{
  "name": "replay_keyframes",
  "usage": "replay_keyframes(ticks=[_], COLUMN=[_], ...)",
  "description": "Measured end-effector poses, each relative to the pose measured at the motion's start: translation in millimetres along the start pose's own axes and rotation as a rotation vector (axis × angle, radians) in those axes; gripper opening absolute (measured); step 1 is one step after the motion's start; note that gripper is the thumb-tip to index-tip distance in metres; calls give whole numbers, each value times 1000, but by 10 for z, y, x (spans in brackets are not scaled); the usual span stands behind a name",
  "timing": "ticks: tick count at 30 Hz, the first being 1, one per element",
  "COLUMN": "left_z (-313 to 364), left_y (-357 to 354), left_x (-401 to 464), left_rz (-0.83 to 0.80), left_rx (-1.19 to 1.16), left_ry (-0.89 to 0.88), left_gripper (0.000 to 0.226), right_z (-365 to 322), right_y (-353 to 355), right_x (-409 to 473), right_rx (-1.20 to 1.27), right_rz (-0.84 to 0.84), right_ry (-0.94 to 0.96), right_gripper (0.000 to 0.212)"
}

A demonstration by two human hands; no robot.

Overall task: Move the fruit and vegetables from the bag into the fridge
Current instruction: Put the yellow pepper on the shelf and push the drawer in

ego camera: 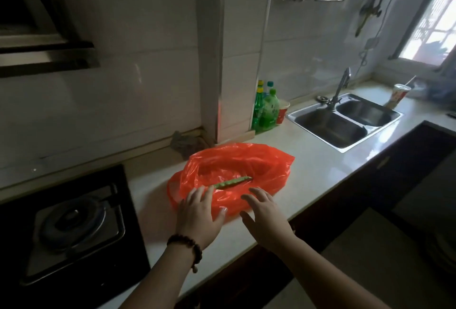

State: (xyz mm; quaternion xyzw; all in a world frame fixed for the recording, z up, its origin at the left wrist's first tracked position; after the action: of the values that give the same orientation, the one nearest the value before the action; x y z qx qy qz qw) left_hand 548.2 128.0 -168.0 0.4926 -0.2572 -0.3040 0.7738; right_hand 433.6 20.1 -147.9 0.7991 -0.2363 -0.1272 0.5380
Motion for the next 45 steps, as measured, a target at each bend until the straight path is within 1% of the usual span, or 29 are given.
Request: replay_keyframes(ticks=[4, 8, 11, 15, 16, 17, 18, 19, 20, 22, 23, 25, 28, 31, 33, 36, 38, 40, 42, 43, 45], left_z=[-71, -159, -203, -215, -197, -181, -153, -129, -106, -101, -110, -154, -182, -189, -171, -176, -210, -217, -176, -140, -44], left_y=[-215, -364, -499, -612, -617, -638, -658, -710, -765, -923, -989, -1113, -1244, -1369, -1471, -1524, -1516, -1483, -1378, -1306, -1165], left_x=[187, 324, 425, 594, 618, 636, 658, 683, 720, 798, 840, 913, 931, 792, 659, 515, 459, 437, 431, 449, 558], left_rz=[-18, 39, 91, 172, 212, 252, 295, 320, 308, 202, 183, 219, 262, 177, 122, 133, 127, 95, 133, 189, 342], left_rx=[-7, 14, 16, 27, 14, -9, -41, -77, -112, -168, -196, -282, -415, -352, -319, -281, -205, -91, 27, 64, 86], left_ry=[77, 247, 436, 717, 780, 841, 886, 924, 971, 1084, 1116, 1098, 976, 961, 958, 970, 1009, 1041, 1061, 1046, 921], left_gripper=[68, 71, 78, 76, 81, 92, 102, 108, 107, 96, 92, 91, 84, 67, 60, 49, 45, 44, 50, 53, 50], right_z=[166, 205, 171, 70, 45, 28, 11, -10, -39, -117, -154, -197, -188, -141, -120, -183, -273, -333, -341, -338, -307], right_y=[-83, -224, -335, -516, -572, -631, -692, -751, -816, -943, -1011, -1159, -1369, -1505, -1554, -1598, -1654, -1733, -1808, -1808, -1688], right_x=[434, 1030, 1510, 2031, 2127, 2214, 2293, 2364, 2430, 2530, 2562, 2601, 2665, 2709, 2738, 2805, 2828, 2793, 2741, 2726, 2733], right_rx=[41, 60, 51, 21, 10, -3, -24, -51, -74, -101, -114, -175, -287, -330, -314, -252, -207, -231, -235, -194, -37], right_rz=[-19, -86, -153, -271, -306, -342, -377, -409, -438, -494, -519, -554, -595, -633, -655, -676, -675, -674, -687, -683, -632], right_ry=[69, 185, 326, 604, 666, 721, 772, 826, 885, 1004, 1062, 1162, 1245, 1297, 1316, 1287, 1248, 1234, 1221, 1213, 1196], right_gripper=[44, 46, 49, 50, 50, 51, 52, 52, 53, 54, 53, 52, 52, 58, 58, 41, 29, 25, 26, 28, 34])
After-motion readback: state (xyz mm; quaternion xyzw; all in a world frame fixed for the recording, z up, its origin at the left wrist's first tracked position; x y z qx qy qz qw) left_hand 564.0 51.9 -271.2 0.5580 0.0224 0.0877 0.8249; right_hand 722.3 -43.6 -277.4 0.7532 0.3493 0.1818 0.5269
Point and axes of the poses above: each hand's wrist, its own x-axis towards the middle knuckle, its own y-axis out of the back of the hand, z = x × y, the point moved 6 cm from there along x, towards the middle knuckle
